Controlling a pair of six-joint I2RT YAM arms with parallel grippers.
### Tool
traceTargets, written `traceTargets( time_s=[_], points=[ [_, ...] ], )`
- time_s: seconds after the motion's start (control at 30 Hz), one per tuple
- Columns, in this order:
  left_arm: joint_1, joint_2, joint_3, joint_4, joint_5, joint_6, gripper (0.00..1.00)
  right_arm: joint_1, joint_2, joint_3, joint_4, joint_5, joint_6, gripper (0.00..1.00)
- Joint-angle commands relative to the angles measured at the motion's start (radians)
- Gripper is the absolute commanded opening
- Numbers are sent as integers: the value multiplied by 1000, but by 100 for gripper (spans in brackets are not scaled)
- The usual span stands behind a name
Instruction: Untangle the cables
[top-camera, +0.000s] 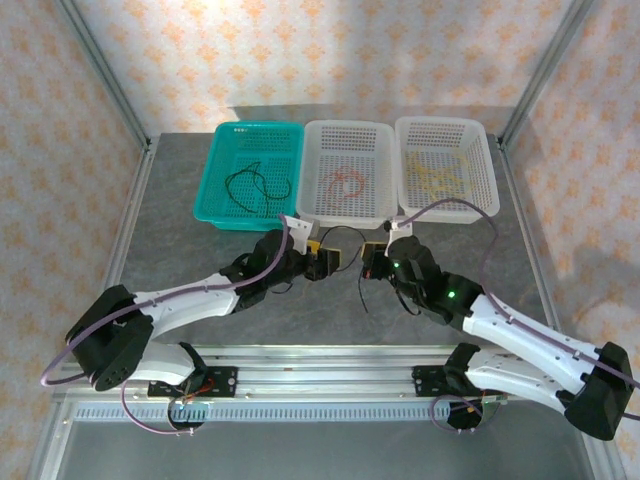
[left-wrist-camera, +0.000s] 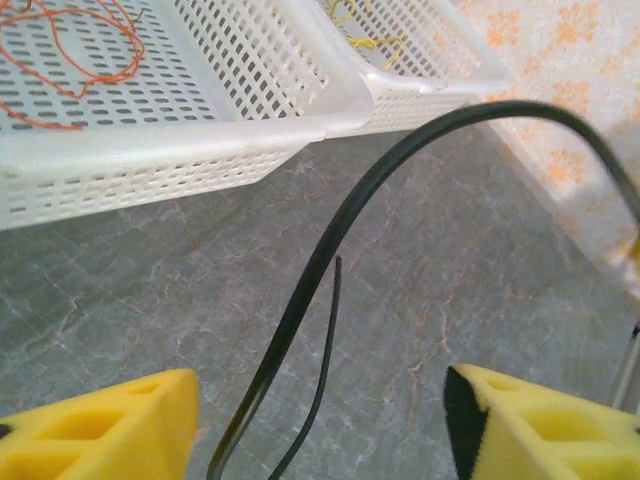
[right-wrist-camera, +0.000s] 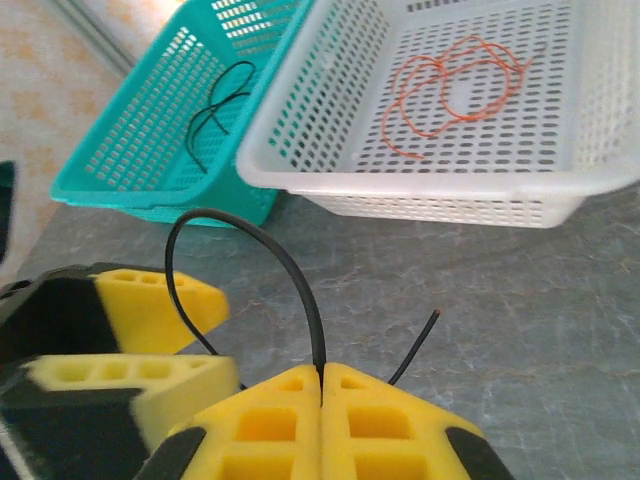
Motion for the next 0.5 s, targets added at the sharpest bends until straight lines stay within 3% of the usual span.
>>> traceTargets(
  time_s=[0.0, 0.17, 0.47],
  points=[
    [7, 9, 35, -18, 20, 41, 56, -3, 3, 44, -37, -43, -45, 0],
    [7, -2, 31, -10, 23, 39, 37, -4, 1, 55, -59, -21, -55, 0],
    [5, -19, 22, -14, 39, 35, 21, -4, 18, 53, -75, 31, -46, 0]
  ],
)
